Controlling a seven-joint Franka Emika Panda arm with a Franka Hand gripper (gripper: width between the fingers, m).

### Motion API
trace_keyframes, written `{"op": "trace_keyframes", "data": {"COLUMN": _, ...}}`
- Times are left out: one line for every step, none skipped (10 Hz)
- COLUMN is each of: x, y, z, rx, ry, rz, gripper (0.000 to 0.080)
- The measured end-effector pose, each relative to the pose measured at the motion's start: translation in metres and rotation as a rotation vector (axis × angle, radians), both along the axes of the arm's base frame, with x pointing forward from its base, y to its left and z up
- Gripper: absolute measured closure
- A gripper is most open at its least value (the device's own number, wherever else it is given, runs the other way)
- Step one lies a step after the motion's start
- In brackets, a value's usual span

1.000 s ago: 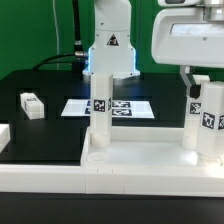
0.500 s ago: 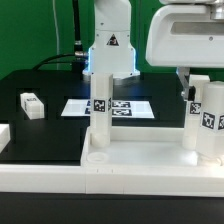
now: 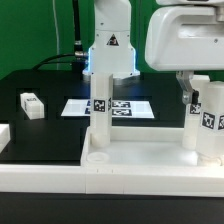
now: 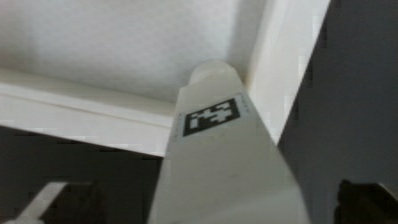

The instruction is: Assemble desk

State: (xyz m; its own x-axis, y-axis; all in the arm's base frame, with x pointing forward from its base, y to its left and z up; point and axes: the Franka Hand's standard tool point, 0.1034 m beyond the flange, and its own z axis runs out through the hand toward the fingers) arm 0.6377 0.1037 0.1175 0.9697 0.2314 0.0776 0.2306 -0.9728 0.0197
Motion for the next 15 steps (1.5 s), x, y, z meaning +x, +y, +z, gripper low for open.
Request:
{"op": "trace_keyframes", "data": {"x": 0.0002, "y": -0.0019, "z": -0.0001, "rx": -0.011, "ry": 0.0, "rz": 0.067, "gripper": 0.027}}
{"op": "trace_keyframes", "data": {"x": 0.0002, "y": -0.0019, "z": -0.0002, "rx": -0.008, "ry": 0.0, "rz": 0.04, "gripper": 0.0411}}
{"op": "trace_keyframes", "data": {"x": 0.0001, "y": -0.0019, "z": -0.0003, "rx": -0.008, "ry": 0.001, "rz": 0.04, "gripper": 0.0511}}
{"op": "trace_keyframes", "data": {"x": 0.0001, "y": -0.0021, "z": -0.0004, "rx": -0.008, "ry": 0.001, "rz": 0.033, "gripper": 0.0511}}
{"op": "trace_keyframes", "data": {"x": 0.0001, "y": -0.0021, "z": -0.0004, "rx": -0.006, "ry": 0.001, "rz": 0.013, "gripper": 0.051}}
{"op": "trace_keyframes", "data": {"x": 0.0001, "y": -0.0022, "z": -0.0004, "rx": -0.006, "ry": 0.001, "rz": 0.011, "gripper": 0.0511}}
{"op": "trace_keyframes", "data": {"x": 0.0001, "y": -0.002, "z": -0.0004, "rx": -0.001, "ry": 0.001, "rz": -0.037, "gripper": 0.0511}}
{"op": "trace_keyframes", "data": {"x": 0.0, "y": -0.002, "z": -0.0005, "rx": 0.006, "ry": 0.0, "rz": -0.122, "gripper": 0.0511}}
{"op": "trace_keyframes", "data": {"x": 0.0, "y": -0.0019, "z": -0.0005, "rx": 0.012, "ry": 0.0, "rz": -0.189, "gripper": 0.0511}}
{"op": "trace_keyframes", "data": {"x": 0.0, "y": -0.0018, "z": -0.0006, "rx": 0.018, "ry": 0.0, "rz": -0.274, "gripper": 0.051}}
{"op": "trace_keyframes", "data": {"x": 0.0, "y": -0.0018, "z": -0.0006, "rx": 0.024, "ry": 0.0, "rz": -0.346, "gripper": 0.0509}}
{"op": "trace_keyframes", "data": {"x": -0.0004, "y": -0.0007, "z": -0.0007, "rx": 0.032, "ry": 0.001, "rz": -0.438, "gripper": 0.0509}}
{"op": "trace_keyframes", "data": {"x": -0.0014, "y": 0.0013, "z": -0.001, "rx": 0.046, "ry": 0.002, "rz": -0.583, "gripper": 0.0509}}
{"op": "trace_keyframes", "data": {"x": -0.0025, "y": 0.0011, "z": -0.0021, "rx": 0.06, "ry": 0.005, "rz": -0.728, "gripper": 0.0509}}
{"op": "trace_keyframes", "data": {"x": -0.0026, "y": 0.001, "z": -0.0024, "rx": 0.071, "ry": 0.005, "rz": -0.828, "gripper": 0.0509}}
